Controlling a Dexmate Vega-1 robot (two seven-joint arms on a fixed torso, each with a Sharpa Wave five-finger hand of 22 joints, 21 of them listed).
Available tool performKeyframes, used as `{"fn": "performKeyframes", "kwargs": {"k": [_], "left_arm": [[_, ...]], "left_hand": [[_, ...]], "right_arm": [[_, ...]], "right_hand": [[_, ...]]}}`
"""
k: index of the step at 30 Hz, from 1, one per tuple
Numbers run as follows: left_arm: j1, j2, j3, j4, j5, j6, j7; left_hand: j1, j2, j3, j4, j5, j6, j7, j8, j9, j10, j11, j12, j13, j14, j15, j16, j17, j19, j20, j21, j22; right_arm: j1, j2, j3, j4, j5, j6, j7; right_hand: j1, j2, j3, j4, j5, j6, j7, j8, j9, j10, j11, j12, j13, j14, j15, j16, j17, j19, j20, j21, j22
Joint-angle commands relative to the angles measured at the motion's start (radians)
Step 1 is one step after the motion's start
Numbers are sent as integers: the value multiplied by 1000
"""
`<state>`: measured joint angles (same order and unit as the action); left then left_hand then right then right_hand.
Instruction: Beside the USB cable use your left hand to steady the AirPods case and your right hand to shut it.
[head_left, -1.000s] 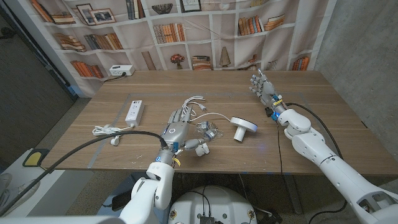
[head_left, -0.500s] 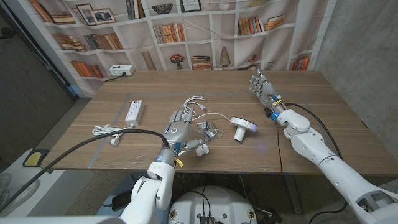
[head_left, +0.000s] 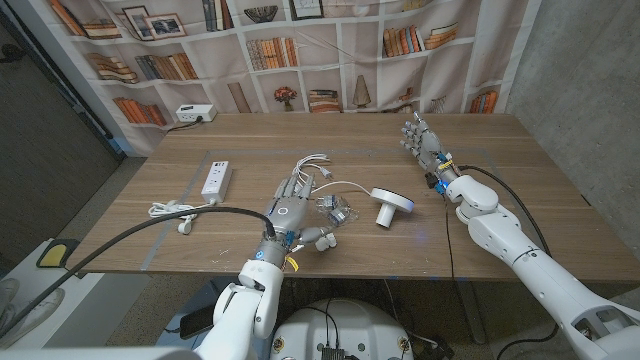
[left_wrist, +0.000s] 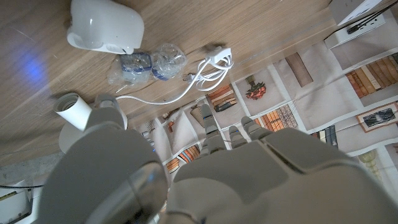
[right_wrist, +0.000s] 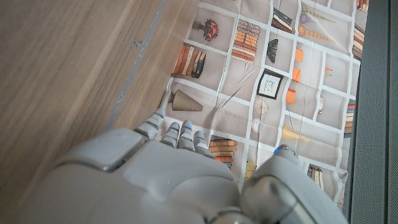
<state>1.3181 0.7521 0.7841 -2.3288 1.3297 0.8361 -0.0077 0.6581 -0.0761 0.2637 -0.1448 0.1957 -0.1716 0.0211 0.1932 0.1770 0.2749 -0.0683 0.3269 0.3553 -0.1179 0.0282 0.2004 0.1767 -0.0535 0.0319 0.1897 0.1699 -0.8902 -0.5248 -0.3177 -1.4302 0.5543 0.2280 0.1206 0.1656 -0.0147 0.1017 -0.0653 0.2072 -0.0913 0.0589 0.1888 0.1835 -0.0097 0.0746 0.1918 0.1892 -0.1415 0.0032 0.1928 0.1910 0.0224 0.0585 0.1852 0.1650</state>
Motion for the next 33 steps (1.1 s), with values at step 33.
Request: {"fn": "performKeyframes", "kwargs": {"k": [33], "left_arm": [[-79, 61, 61, -60, 92, 3, -318]], "left_hand": [[68, 53, 46, -9, -6, -378, 26, -11, 3, -33, 13, -37, 30, -72, -3, -17, 2, -66, 22, -10, 3]], "right_arm": [[-22, -14, 18, -33, 9, -2, -9]], "right_hand": [[8, 4, 1, -7, -4, -3, -8, 4, 3, -8, -4, 6, 2, -8, -4, 2, 3, -30, 15, -3, 4]]}}
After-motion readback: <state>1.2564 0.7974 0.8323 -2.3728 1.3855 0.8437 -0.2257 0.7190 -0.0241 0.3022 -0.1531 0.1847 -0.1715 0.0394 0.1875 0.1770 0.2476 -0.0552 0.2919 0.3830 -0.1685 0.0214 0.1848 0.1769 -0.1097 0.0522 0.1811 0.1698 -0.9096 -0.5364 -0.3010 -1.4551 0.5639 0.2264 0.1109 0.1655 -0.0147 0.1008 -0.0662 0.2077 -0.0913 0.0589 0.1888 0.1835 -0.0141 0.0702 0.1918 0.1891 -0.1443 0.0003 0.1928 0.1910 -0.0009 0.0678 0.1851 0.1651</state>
